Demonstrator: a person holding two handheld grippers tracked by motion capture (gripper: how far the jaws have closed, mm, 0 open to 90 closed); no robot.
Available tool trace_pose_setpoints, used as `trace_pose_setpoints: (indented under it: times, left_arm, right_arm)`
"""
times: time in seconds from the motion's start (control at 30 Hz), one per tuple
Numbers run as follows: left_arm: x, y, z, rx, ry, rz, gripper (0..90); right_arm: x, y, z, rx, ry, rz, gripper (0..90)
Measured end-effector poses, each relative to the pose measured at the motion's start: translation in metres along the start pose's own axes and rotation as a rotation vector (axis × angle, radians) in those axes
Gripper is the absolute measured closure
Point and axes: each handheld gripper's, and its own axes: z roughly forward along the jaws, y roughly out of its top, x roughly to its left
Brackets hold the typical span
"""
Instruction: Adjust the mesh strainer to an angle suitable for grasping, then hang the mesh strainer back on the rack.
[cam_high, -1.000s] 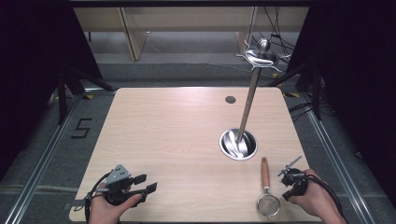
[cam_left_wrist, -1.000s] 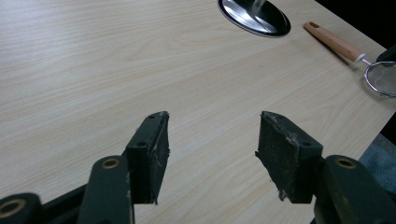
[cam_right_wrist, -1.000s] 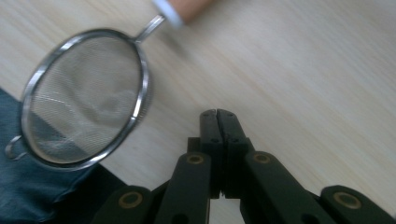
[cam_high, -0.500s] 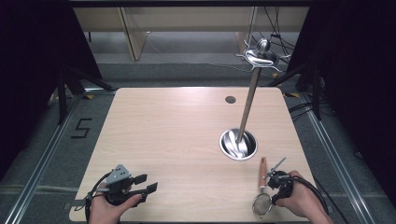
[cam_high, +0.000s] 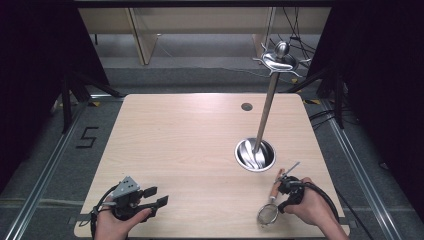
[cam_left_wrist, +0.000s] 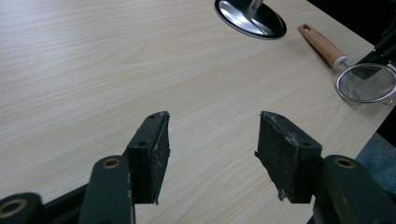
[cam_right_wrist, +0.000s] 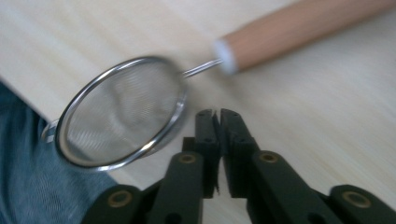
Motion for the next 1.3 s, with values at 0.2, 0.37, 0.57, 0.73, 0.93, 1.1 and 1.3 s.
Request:
trace_pose_setpoints:
  times: [0.2,0.37,0.57,0.73,0.93,1.1,1.3]
  left_arm:
    - [0.000,0.004,0.002,-0.010,0.001,0.023,43.7]
    - [0.000,0.005,0.005,0.000,-0.003,0.015,43.8]
    - [-0.004,0.001,0.001,-0.004,0.006,0.003,43.8]
    - [-0.007,-0.002,-0.003,-0.006,0.019,0.010,43.8]
    - [-0.006,-0.002,-0.002,-0.011,0.014,0.010,43.7]
    - [-0.002,0.000,-0.001,-0.009,0.008,0.019,43.6]
    - [-0.003,0.000,0.000,-0.008,0.002,0.009,43.6]
  right_arm:
    - [-0.020,-0.010,-0.020,-0.118,-0.050,0.271,68.7]
    - [-0.026,-0.010,-0.026,-0.200,-0.079,0.374,50.4]
    - [-0.022,-0.005,-0.030,-0.262,-0.067,0.426,45.7]
    - [-0.021,0.000,-0.030,-0.248,-0.088,0.469,45.0]
    - [-0.011,0.007,-0.027,-0.222,-0.051,0.586,43.8]
    - [-0.014,0.010,-0.025,-0.210,-0.057,0.496,43.5]
    - [-0.009,0.016,-0.019,-0.169,-0.080,0.529,43.4]
